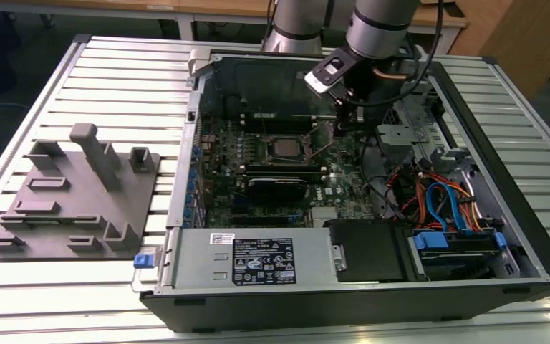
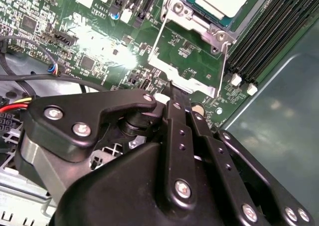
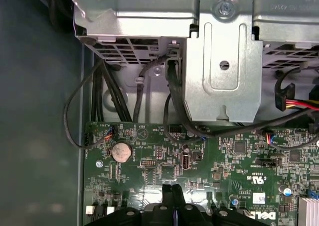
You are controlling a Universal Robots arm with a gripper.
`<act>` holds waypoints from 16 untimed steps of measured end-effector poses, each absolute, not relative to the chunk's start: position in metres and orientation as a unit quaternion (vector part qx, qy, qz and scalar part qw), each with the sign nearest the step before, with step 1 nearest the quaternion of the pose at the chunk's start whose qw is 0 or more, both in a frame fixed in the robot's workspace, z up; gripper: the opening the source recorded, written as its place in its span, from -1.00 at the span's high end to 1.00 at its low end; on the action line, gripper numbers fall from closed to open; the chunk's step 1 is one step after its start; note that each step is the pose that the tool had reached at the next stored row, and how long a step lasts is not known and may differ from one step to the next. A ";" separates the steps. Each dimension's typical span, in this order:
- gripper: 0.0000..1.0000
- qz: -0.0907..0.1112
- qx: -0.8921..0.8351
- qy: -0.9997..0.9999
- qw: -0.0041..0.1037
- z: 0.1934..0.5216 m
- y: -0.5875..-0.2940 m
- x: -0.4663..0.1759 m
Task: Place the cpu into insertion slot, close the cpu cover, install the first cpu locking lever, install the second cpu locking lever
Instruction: 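Close the cpu cover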
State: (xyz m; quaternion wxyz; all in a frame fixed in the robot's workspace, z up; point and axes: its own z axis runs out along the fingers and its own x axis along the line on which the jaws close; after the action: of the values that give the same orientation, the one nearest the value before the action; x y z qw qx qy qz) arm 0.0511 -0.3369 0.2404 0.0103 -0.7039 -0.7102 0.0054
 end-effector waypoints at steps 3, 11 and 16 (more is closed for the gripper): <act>0.80 0.005 -0.704 -0.710 0.010 0.240 -0.337 0.050; 0.80 0.005 -0.704 -0.710 0.010 0.240 -0.337 0.050; 0.80 0.005 -0.704 -0.710 0.010 0.240 -0.337 0.047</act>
State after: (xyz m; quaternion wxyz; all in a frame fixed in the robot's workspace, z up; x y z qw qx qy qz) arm 0.0473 -0.3369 0.2405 0.0103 -0.7039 -0.7102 0.0055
